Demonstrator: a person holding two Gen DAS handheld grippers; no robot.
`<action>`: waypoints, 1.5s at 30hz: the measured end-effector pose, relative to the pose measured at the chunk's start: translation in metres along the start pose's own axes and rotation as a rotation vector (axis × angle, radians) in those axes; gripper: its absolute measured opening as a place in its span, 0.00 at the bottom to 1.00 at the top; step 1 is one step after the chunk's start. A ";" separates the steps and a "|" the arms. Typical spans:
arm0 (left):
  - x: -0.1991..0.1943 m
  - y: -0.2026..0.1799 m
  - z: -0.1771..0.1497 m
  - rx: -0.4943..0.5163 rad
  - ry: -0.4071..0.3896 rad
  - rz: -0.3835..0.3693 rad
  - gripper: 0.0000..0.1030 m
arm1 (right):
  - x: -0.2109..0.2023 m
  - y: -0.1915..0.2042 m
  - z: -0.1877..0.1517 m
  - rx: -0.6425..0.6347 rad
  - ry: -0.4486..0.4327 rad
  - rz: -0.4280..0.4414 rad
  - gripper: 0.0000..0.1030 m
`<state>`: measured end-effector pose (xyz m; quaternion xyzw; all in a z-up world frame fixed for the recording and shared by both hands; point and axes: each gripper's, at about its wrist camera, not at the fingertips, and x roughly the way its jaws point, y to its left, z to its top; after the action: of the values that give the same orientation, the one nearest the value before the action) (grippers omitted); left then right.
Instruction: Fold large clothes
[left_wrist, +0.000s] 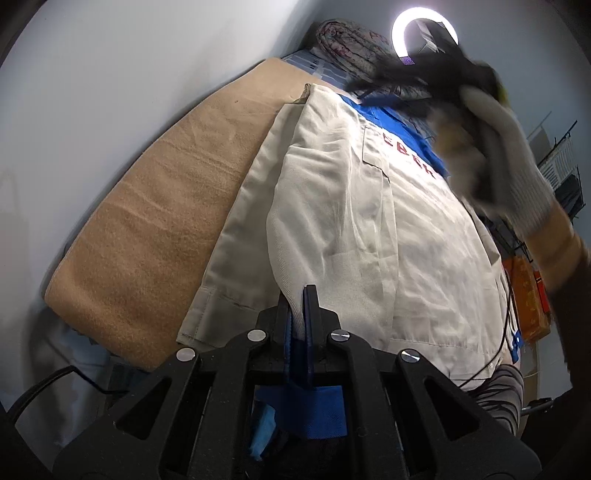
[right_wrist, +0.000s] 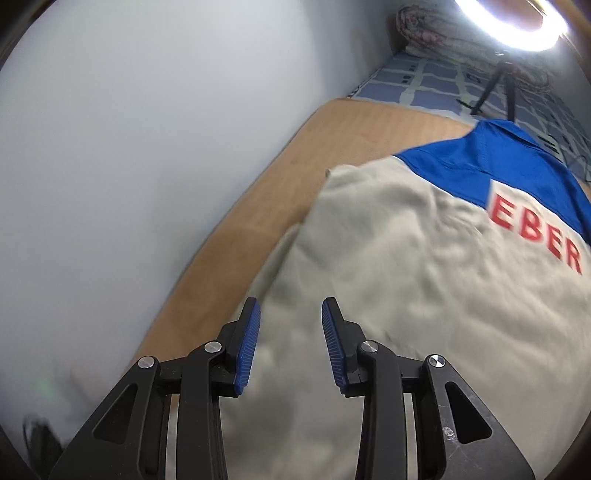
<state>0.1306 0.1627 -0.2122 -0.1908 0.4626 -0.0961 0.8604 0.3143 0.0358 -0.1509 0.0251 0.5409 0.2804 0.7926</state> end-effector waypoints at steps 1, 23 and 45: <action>-0.001 0.000 0.000 0.004 0.001 0.001 0.03 | 0.006 0.004 0.008 -0.003 0.008 -0.011 0.33; 0.009 0.010 0.004 0.036 0.048 0.015 0.03 | 0.102 0.018 0.064 -0.075 0.080 -0.353 0.01; -0.002 -0.002 0.012 0.101 -0.067 0.168 0.28 | 0.051 0.003 0.030 -0.033 -0.079 0.014 0.04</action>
<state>0.1390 0.1640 -0.2036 -0.1108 0.4425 -0.0403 0.8890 0.3527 0.0704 -0.1803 0.0270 0.5042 0.2935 0.8118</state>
